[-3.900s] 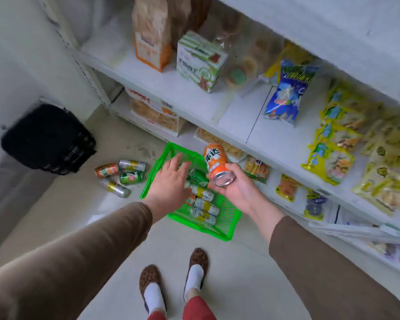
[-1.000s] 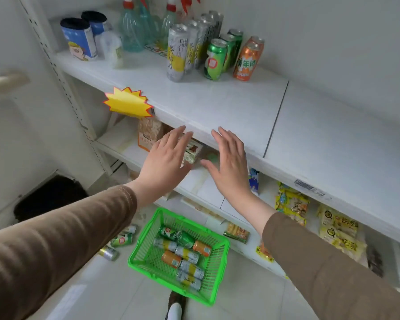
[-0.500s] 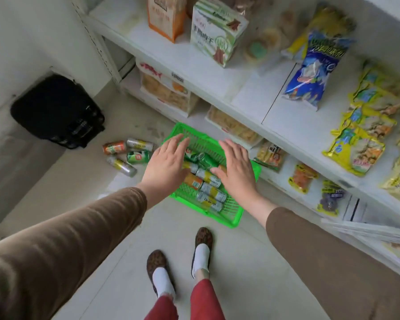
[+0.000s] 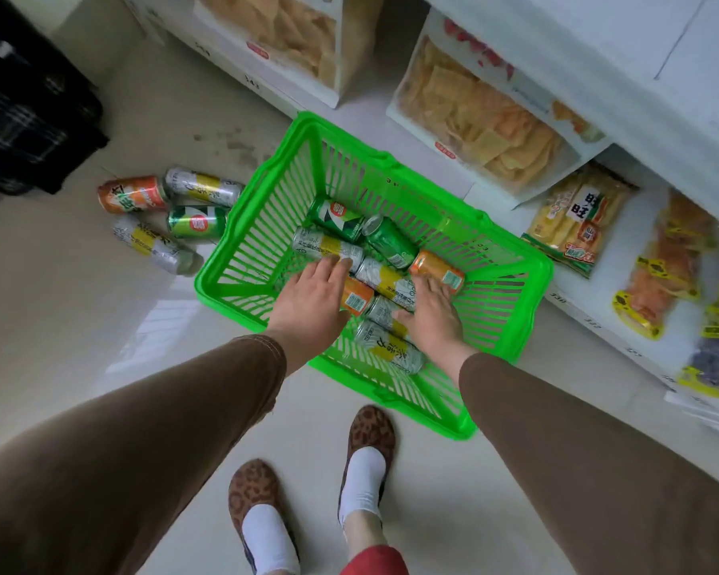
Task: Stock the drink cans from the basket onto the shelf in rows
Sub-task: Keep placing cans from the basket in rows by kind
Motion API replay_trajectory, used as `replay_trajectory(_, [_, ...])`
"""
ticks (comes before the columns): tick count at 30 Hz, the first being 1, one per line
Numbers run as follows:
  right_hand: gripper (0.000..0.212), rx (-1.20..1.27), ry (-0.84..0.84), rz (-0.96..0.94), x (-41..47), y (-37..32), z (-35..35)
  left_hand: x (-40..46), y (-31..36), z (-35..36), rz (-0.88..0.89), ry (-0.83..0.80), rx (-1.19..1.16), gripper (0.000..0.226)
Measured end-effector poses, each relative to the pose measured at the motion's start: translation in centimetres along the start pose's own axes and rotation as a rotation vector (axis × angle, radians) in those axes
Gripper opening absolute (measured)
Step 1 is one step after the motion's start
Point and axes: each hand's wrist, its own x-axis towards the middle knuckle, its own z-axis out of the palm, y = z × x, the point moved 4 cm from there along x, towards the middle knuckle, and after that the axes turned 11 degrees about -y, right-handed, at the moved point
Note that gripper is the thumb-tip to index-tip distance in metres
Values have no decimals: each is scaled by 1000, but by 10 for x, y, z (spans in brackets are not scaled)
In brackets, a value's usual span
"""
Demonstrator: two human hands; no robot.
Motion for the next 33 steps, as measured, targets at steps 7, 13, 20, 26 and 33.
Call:
replay_trajectory(7, [80, 36, -91, 138, 70, 27, 44, 55, -8, 38, 50, -42, -44, 79])
replay_trajectory(13, [93, -128, -24, 171, 84, 27, 48, 69, -21, 48, 36, -60, -87, 80])
replay_trajectory(20, [82, -88, 13, 227, 89, 14, 42, 60, -25, 45, 50, -44, -108, 78])
replay_trajectory(26, [74, 197, -125, 259, 61, 20, 37, 33, -30, 24, 25, -37, -89, 80])
replay_trajectory(33, [58, 1013, -243, 107, -66, -35, -49, -55, -9, -70, 8, 39, -146, 80])
